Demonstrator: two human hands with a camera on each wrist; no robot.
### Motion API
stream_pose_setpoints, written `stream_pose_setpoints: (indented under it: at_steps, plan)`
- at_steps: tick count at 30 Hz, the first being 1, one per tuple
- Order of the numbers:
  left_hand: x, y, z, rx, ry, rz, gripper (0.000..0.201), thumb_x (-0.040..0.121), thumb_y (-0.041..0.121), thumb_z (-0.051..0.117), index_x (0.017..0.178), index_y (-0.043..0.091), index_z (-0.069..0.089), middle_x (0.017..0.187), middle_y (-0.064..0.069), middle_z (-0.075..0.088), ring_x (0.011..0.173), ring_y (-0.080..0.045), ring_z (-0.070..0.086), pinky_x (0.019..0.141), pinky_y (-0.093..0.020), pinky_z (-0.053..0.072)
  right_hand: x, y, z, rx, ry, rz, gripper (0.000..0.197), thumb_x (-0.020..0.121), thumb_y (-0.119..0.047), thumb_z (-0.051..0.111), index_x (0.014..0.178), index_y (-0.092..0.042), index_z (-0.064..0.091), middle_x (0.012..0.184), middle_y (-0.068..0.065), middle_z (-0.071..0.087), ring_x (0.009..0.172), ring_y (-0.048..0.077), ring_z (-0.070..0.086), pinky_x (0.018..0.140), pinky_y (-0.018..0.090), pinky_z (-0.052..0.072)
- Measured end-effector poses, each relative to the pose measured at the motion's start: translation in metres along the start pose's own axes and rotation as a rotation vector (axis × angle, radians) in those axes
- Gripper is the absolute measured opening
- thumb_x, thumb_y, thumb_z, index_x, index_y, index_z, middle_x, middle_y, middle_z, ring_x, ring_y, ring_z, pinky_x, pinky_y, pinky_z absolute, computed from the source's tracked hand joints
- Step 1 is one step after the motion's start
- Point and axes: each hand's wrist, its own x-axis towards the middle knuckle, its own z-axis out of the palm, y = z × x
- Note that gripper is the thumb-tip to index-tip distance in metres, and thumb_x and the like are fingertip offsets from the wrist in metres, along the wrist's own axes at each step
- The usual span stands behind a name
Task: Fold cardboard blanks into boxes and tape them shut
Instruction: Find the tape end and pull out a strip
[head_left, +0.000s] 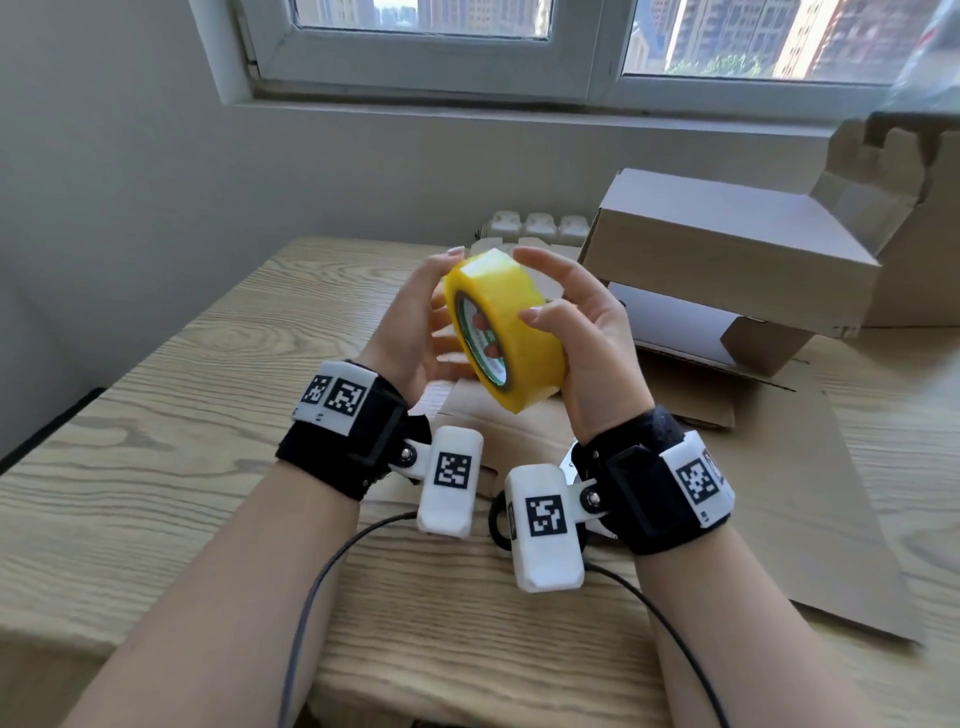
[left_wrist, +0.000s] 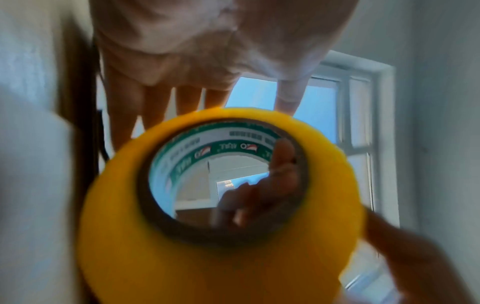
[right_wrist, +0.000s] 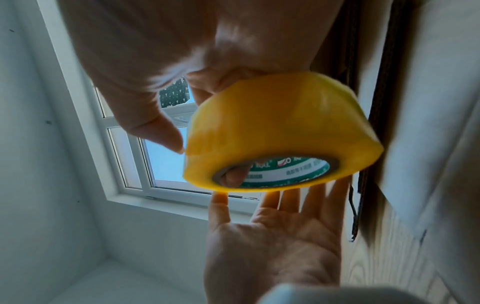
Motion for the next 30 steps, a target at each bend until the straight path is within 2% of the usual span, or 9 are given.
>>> stream_pose_setpoints:
  at_steps: [3, 6, 9, 13, 16, 18, 22, 26, 30]
  plan:
    - [0.000, 0.001, 0.004, 0.115, 0.062, 0.097, 0.024, 0.095, 0.048, 0.049, 0.099, 0.032, 0.066, 0.082, 0.009, 0.069, 0.084, -0.014, 0.064, 0.074, -0.029, 0.050, 0.000, -0.001, -0.001, -0.008, 0.037, -0.002, 0.046, 0.074, -0.016, 0.060, 0.120, -0.018, 0.066, 0.092, -0.003, 0.074, 0.092, 0.029, 0.070, 0.075, 0.044, 0.059]
    - [0.000, -0.002, 0.005, 0.110, 0.024, 0.209, 0.029, 0.103, 0.033, 0.043, 0.102, 0.028, 0.071, 0.081, 0.008, 0.069, 0.075, -0.008, 0.064, 0.063, -0.023, 0.051, 0.002, 0.001, -0.001, -0.026, 0.085, 0.041, 0.038, 0.073, -0.021, 0.060, 0.109, -0.020, 0.070, 0.105, 0.005, 0.071, 0.098, 0.030, 0.069, 0.077, 0.042, 0.059]
    - [-0.004, -0.002, 0.010, 0.157, -0.036, 0.304, 0.032, 0.103, 0.029, 0.043, 0.115, 0.016, 0.069, 0.093, 0.000, 0.068, 0.074, -0.005, 0.064, 0.061, -0.017, 0.051, 0.004, 0.002, -0.002, -0.043, 0.127, 0.064, 0.025, 0.072, -0.025, 0.060, 0.095, -0.024, 0.070, 0.103, 0.006, 0.070, 0.099, 0.030, 0.068, 0.080, 0.042, 0.059]
    - [-0.008, -0.006, 0.015, 0.263, -0.108, 0.290, 0.047, 0.081, 0.046, 0.067, 0.119, 0.019, 0.062, 0.097, 0.005, 0.068, 0.082, -0.003, 0.068, 0.069, -0.020, 0.054, 0.006, 0.004, -0.004, -0.048, 0.143, 0.086, 0.021, 0.071, -0.025, 0.058, 0.090, -0.024, 0.069, 0.102, 0.009, 0.069, 0.103, 0.033, 0.067, 0.087, 0.047, 0.058]
    - [-0.004, -0.010, 0.013, 0.282, -0.031, 0.225, 0.059, 0.071, 0.055, 0.076, 0.115, 0.019, 0.064, 0.093, 0.003, 0.070, 0.084, -0.011, 0.070, 0.077, -0.033, 0.058, 0.007, 0.007, -0.002, -0.033, 0.146, 0.104, 0.025, 0.071, -0.022, 0.057, 0.093, -0.021, 0.069, 0.104, 0.012, 0.069, 0.107, 0.037, 0.065, 0.090, 0.051, 0.057]
    - [-0.001, -0.010, 0.012, 0.269, 0.022, 0.201, 0.059, 0.068, 0.060, 0.075, 0.106, 0.015, 0.067, 0.084, 0.004, 0.070, 0.079, -0.011, 0.069, 0.076, -0.034, 0.056, 0.007, 0.009, -0.001, -0.020, 0.147, 0.113, 0.031, 0.072, -0.021, 0.056, 0.099, -0.018, 0.069, 0.105, 0.013, 0.069, 0.107, 0.037, 0.065, 0.089, 0.050, 0.057]
    - [-0.001, -0.009, 0.011, 0.238, -0.015, 0.180, 0.069, 0.068, 0.055, 0.075, 0.109, 0.000, 0.067, 0.081, -0.001, 0.067, 0.077, -0.013, 0.066, 0.077, -0.030, 0.054, 0.005, 0.009, -0.002, -0.021, 0.125, 0.088, 0.027, 0.079, -0.016, 0.056, 0.104, -0.016, 0.067, 0.105, 0.012, 0.069, 0.104, 0.034, 0.067, 0.084, 0.043, 0.060]
    - [-0.003, -0.006, 0.011, 0.187, -0.024, 0.108, 0.046, 0.077, 0.049, 0.073, 0.099, 0.009, 0.068, 0.081, -0.003, 0.067, 0.073, -0.015, 0.067, 0.074, -0.029, 0.056, 0.005, 0.008, -0.001, -0.017, 0.116, 0.078, 0.038, 0.073, -0.018, 0.056, 0.108, -0.016, 0.069, 0.110, 0.016, 0.070, 0.102, 0.033, 0.068, 0.080, 0.041, 0.060]
    - [-0.003, -0.005, 0.009, 0.149, 0.033, 0.166, 0.046, 0.079, 0.042, 0.075, 0.105, 0.005, 0.068, 0.085, -0.002, 0.067, 0.079, -0.016, 0.066, 0.079, -0.031, 0.054, 0.004, 0.008, 0.003, -0.008, 0.091, 0.077, 0.041, 0.072, -0.016, 0.054, 0.110, -0.020, 0.070, 0.116, 0.017, 0.067, 0.107, 0.035, 0.066, 0.085, 0.045, 0.059]
